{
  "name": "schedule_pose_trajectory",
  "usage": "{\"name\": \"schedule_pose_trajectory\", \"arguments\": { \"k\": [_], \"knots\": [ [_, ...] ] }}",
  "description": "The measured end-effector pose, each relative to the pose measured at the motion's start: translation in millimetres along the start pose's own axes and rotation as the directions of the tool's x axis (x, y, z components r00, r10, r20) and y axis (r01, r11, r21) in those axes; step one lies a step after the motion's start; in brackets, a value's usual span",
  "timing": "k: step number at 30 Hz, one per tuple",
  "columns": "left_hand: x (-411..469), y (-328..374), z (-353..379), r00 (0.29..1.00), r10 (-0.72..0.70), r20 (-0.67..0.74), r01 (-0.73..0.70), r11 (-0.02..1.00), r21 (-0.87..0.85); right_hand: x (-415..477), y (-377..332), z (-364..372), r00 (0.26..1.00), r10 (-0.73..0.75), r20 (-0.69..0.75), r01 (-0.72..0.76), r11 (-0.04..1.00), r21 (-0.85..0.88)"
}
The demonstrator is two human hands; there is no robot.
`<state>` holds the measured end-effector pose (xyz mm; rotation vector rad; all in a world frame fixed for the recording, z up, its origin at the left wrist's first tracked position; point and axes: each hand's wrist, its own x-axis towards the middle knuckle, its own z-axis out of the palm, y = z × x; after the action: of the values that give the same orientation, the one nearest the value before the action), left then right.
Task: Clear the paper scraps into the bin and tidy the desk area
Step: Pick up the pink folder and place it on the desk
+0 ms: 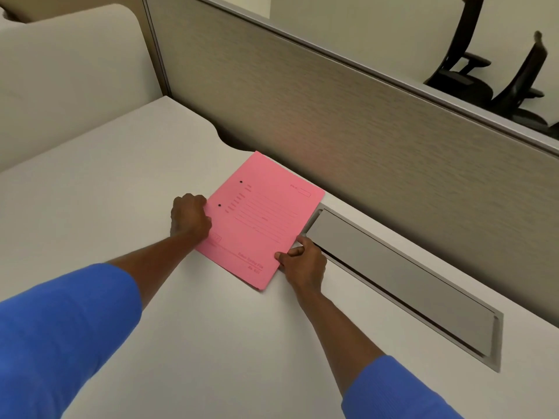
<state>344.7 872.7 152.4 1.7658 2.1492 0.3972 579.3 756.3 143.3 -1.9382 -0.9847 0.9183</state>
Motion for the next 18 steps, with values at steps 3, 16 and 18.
{"name": "schedule_pose_trajectory", "arguments": {
  "k": [3,16,18],
  "knots": [
    [9.8,3.9,-0.1,0.999,0.033,0.007,-0.033,0.999,0.036,3.5,-1.6,3.9,1.0,0.006,-0.02,-0.006,1.0,-0.022],
    [22.8,5.0,2.6,0.996,0.084,0.026,-0.086,0.993,0.079,7.3,-2.6,11.3,0.997,-0.017,-0.075,0.008,0.994,-0.108],
    [22.3,5.8,1.4,0.996,0.081,0.037,-0.084,0.992,0.098,6.7,-4.0,12.1,0.996,-0.022,-0.083,0.012,0.992,-0.129]
  ]
}}
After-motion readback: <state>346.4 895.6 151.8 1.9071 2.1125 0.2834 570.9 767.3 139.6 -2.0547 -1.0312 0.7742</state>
